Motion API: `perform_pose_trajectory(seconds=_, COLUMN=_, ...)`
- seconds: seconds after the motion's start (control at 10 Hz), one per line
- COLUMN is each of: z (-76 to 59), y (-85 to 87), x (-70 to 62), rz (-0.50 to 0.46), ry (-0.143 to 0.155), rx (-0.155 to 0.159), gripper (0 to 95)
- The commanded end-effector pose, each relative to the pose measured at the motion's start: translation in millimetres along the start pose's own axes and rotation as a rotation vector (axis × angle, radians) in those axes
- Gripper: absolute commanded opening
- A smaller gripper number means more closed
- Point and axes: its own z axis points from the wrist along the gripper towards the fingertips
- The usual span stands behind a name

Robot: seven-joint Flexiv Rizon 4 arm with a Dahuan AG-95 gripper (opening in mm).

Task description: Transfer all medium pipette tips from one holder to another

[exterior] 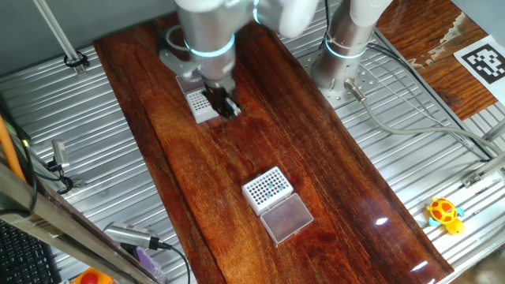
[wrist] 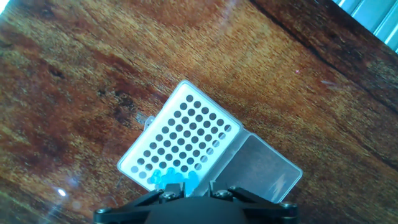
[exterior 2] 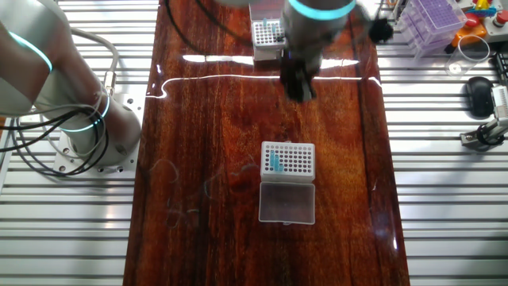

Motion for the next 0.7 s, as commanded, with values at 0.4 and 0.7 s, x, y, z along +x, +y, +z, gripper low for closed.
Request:
perform_pose_trajectory(seconds=0.4, z=-9.3, y=29.2, x=-10.0, rz=0.026, ry=0.017, rx=-0.01, gripper=0.0)
perform_pose_trajectory(seconds=0.7, z=-9.3, y=29.2, x=-10.0, rz=-0.195, ry=0.047, rx=-0.027, gripper=0.0)
